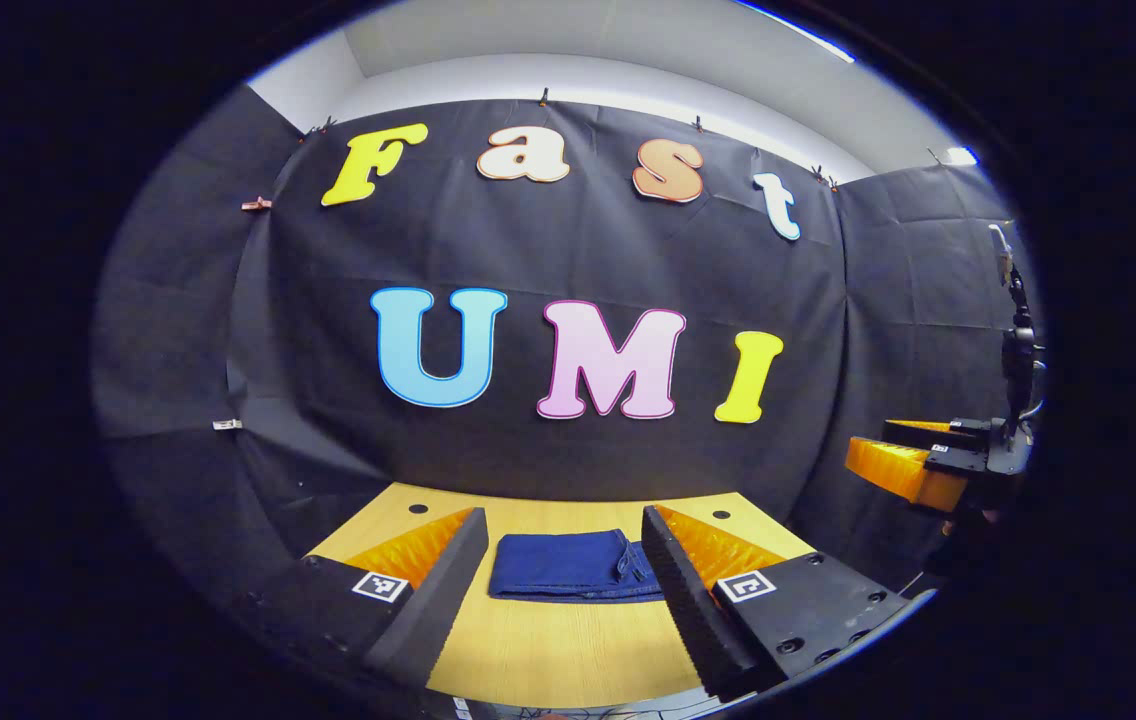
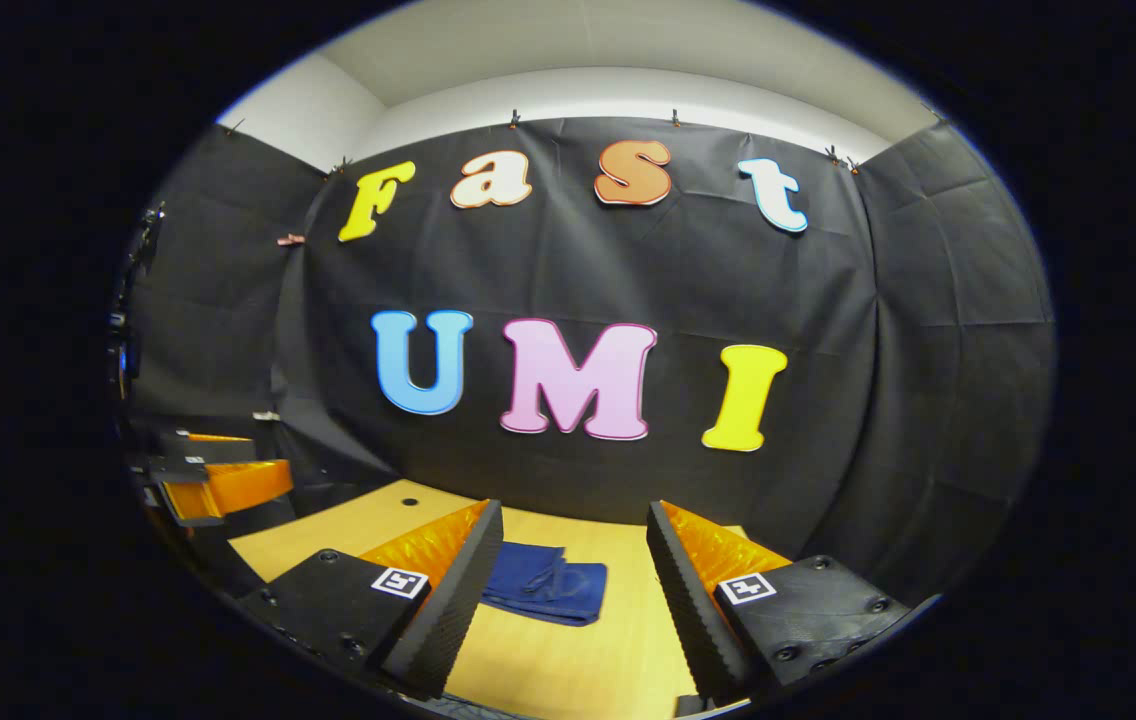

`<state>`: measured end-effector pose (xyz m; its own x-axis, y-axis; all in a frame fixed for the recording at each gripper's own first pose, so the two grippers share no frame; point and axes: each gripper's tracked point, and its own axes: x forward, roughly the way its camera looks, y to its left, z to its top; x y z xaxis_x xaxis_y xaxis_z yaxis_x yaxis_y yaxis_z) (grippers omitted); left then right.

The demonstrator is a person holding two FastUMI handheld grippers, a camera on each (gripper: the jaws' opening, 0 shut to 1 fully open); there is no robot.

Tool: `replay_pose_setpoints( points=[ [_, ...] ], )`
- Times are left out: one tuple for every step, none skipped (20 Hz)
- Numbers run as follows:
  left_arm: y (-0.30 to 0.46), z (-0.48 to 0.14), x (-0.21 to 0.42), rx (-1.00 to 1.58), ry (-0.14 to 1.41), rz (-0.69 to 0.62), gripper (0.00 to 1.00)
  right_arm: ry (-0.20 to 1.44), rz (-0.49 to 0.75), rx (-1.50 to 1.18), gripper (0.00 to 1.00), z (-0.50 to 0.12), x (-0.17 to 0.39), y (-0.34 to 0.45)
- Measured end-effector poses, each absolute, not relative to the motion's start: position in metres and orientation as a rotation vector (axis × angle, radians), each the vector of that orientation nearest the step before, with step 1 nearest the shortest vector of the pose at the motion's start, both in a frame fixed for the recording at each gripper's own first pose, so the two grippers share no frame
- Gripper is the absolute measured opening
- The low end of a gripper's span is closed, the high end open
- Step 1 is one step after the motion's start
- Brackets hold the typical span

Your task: Grasp the waist and the cuffs of the jeans and fold them to make the two legs overlap; first hold the waist and fold one-third of the jeans toward the cuffs, then hold the cuffs and fold the remaining one-third in the same direction to finish folding.

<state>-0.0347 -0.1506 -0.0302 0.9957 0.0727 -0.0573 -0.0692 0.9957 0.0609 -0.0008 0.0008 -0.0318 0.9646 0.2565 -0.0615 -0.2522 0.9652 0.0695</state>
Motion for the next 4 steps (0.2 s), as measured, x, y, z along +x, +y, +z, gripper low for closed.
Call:
replay_pose_setpoints(
  points=[
    [-0.154,-0.028,-0.038,0.063,0.051,0.064,0.96,0.072,0.266,0.066,0.90,-0.031,-0.007,0.003],
    [-0.158,-0.030,-0.041,0.064,0.050,0.047,0.96,0.064,0.279,0.076,0.90,-0.027,-0.013,0.007],
    [-0.161,-0.031,-0.043,0.061,0.059,0.037,0.96,0.059,0.289,0.081,0.90,-0.024,-0.018,0.012],
    [-0.163,-0.033,-0.041,0.058,0.068,0.038,0.96,0.055,0.289,0.080,0.94,-0.022,-0.019,0.012]
  ],
)
